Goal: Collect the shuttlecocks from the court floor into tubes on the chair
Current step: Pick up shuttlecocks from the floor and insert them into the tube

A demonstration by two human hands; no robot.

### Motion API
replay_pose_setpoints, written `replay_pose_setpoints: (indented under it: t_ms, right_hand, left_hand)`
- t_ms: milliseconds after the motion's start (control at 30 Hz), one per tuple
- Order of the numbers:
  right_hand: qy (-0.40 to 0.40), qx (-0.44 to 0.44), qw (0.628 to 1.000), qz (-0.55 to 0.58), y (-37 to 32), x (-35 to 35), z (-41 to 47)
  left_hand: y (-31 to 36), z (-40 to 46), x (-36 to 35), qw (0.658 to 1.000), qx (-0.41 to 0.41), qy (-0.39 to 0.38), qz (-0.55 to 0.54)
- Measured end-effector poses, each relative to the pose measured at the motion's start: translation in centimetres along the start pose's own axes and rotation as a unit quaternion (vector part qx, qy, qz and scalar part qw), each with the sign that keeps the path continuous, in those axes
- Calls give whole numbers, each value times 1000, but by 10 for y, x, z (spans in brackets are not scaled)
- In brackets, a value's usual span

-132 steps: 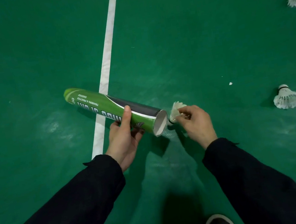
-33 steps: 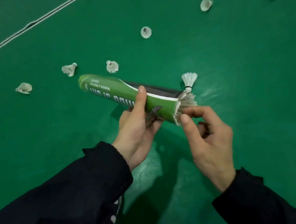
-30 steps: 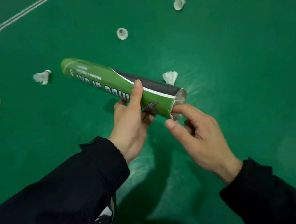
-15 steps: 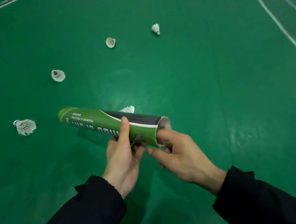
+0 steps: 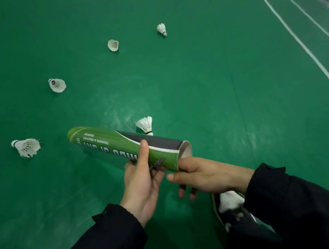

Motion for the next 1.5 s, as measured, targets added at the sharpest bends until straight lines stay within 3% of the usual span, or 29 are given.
replay_pose_setpoints:
  t_ms: [167,300,433,567,667,767,833,867,933,967,1033,1167,1267,1400,1500]
  right_hand:
    - [-21,103,992,67,-15,16,22]
    - [92,90,983,128,0,53,83]
    - [197,23,980,-24,35,91,165]
    - [214,32,941,-261,57,116,217]
    - [162,-24,922,-352,74,129,235]
    - [134,-23,933,-334,74,138,235]
    - [168,58,953,-247,51,138,219]
    - [181,119,964,-152,35,134,204]
    - [178,267,946,33,-2,123,172]
    - [165,333,926,65,-16,114,159]
    - [129,428,894,7,-34,93,144]
    - [134,512,835,-152,-51,52,155]
    - [92,506,831,-212,-67,26,160]
    - [-84,382,874,-288,-97,-4,156]
    - [-120,303,867,-377,-122,-30,158]
  left_hand:
    - [21,12,33,996,-54,42,-50]
    - [45,15,76,988,-106,109,-33]
    - [52,16,98,983,-112,144,-9]
    - [53,25,99,979,-104,171,-22]
    - [54,33,93,974,-112,193,-37]
    - [59,40,87,963,-137,228,-50]
    - [64,43,83,952,-157,257,-60]
    - [68,42,81,946,-167,271,-62]
    - [81,37,78,935,-187,297,-56]
    - [89,34,77,931,-197,302,-50]
    - [102,23,72,925,-222,306,-44]
    - [112,7,64,915,-259,304,-58]
    - [110,-1,68,923,-254,283,-63]
    - [110,-15,94,930,-252,258,-75]
    - [115,-35,108,932,-254,235,-110]
Point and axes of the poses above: each hand's wrist, its own z-axis towards the middle knuckle, its own x-axis out of the back of the hand, y = z × x, the point moved 3 cm from there along z, towards the middle knuckle, and after that the axes turned 11 degrees about -y, right-handed, at the moved point
